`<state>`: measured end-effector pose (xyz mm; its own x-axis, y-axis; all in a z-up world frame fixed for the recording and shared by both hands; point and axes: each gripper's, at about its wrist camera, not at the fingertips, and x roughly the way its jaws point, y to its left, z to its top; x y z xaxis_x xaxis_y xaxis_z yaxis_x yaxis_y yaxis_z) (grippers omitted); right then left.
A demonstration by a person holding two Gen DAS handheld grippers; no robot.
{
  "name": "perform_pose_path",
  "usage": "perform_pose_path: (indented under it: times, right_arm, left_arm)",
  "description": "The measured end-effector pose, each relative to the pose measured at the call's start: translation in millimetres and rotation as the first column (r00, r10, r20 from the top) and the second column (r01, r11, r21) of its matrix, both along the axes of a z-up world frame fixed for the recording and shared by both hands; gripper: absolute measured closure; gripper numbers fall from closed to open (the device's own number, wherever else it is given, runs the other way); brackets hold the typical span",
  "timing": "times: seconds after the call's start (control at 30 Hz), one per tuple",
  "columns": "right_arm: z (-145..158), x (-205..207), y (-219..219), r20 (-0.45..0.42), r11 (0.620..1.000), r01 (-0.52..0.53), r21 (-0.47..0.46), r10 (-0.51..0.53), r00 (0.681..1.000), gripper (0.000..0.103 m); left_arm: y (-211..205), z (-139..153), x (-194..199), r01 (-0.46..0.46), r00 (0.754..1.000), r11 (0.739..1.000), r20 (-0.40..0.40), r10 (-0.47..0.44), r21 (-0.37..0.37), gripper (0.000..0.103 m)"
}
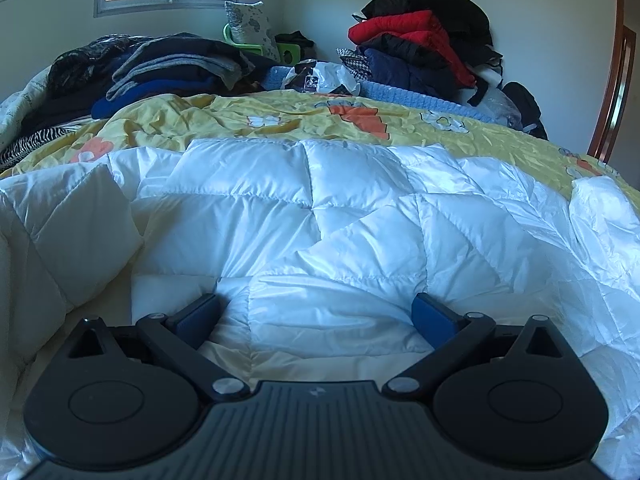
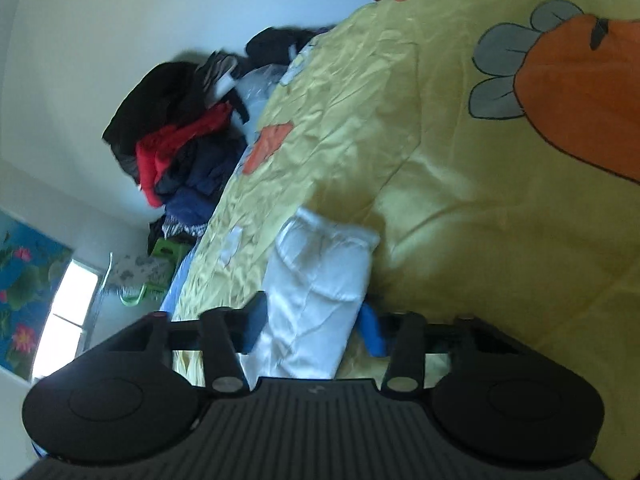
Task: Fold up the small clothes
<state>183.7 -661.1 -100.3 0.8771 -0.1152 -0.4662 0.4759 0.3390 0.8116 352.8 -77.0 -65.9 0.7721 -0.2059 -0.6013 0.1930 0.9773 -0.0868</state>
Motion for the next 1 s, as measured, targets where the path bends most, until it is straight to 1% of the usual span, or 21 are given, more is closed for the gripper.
perform_pose_path:
  times: [0.07,0.1,0.17,0.27,0.33,0.37,0.4,0.43,0.5,0.53,0.63,0.73,0.77,0.83,0.9,0.93,1.0]
  right_arm:
    - [-3.6,-0.9,-4.4,-0.005,1.0,0.011,0.009,-0.011,1.0,0.072]
    - [-5.3,1.7,-5.4,-0.01,1.0,0.008,-0.002,-0.008,1.0,0.075]
    - [-4.4,4.6,-4.2,-0.032,0.998,-0.005,-0.055,0.004,0.999,0.084]
    - [9.2,4.9,8.0,-0.04,0.986,-0.022,-0.162,0.016,0.999,0.087]
    - [24.9,6.7,20.4,-0.023,0.966,-0.043,-0.254,0.039,0.999,0.087]
    - [35.7,9.2,29.5,-0.03,0.945,-0.061,-0.322,0.054,0.998,0.087]
    - [48.7,12.5,43.0,-0.047,0.907,-0.084,-0.412,0.071,0.996,0.087]
    - [59.5,14.0,55.4,-0.057,0.87,-0.107,-0.481,0.09,0.994,0.087]
    - [80.2,17.6,86.9,-0.067,0.777,-0.154,-0.61,0.144,0.987,0.087]
    - [88.1,19.8,101.9,-0.065,0.74,-0.177,-0.649,0.179,0.982,0.087]
    - [106.9,28.2,139.4,-0.048,0.678,-0.241,-0.695,0.291,0.955,0.087]
    - [114.6,40.1,189.4,-0.077,0.581,-0.322,-0.747,0.405,0.911,0.087]
    - [117.2,43.2,203.7,-0.086,0.557,-0.342,-0.757,0.434,0.897,0.087]
    - [114.3,52.6,236.1,-0.117,0.494,-0.383,-0.781,0.486,0.866,0.087]
    - [113.0,60.3,262.4,-0.143,0.45,-0.411,-0.793,0.517,0.844,0.087]
    - [108.6,65.9,275.4,-0.168,0.423,-0.438,-0.793,0.539,0.826,0.088]
    - [104.4,72.3,296.5,-0.2,0.391,-0.467,-0.793,0.558,0.806,0.084]
  left_arm:
    - [0.0,0.0,0.0,0.0,1.0,1.0,0.0,0.0,0.0,0.0]
    - [0.2,0.0,0.0,0.0,1.0,1.0,0.0,0.0,0.0,0.0]
    - [0.1,-0.2,0.1,0.0,1.0,1.0,0.0,0.0,-0.002,0.0]
    - [0.5,-0.3,0.2,0.0,1.0,1.0,0.0,0.0,-0.005,0.0]
    - [0.6,-0.3,0.2,0.0,1.0,1.0,0.0,0.0,-0.005,0.0]
    - [0.6,-0.5,0.2,0.0,1.0,1.0,0.0,0.0,-0.006,0.0]
    - [0.7,-0.5,0.2,0.0,1.0,1.0,0.0,0.0,-0.006,0.0]
    - [0.8,-0.5,0.2,0.0,1.0,1.0,0.0,0.0,-0.006,0.0]
    - [0.8,-0.6,0.2,0.0,1.0,1.0,0.0,0.0,-0.008,0.0]
    - [0.7,-0.7,0.3,0.0,1.0,1.0,0.0,0.0,-0.009,0.0]
    - [1.2,-0.6,0.2,0.0,1.0,1.0,0.0,0.0,-0.009,0.0]
    - [1.3,-0.9,0.2,-0.001,1.0,1.0,0.001,0.001,-0.015,0.0]
    - [1.4,-0.8,0.2,-0.001,1.0,1.0,0.001,0.001,-0.015,0.0]
    - [2.1,-0.8,0.1,-0.001,1.0,1.0,0.001,0.001,-0.023,0.0]
    - [4.0,-1.0,-0.4,-0.002,1.0,0.999,0.002,0.002,-0.032,0.0]
    - [4.7,-1.1,-0.6,-0.002,1.0,0.999,0.002,0.002,-0.036,0.0]
    - [5.0,-1.0,-1.1,-0.003,1.0,0.999,0.004,0.003,-0.041,0.0]
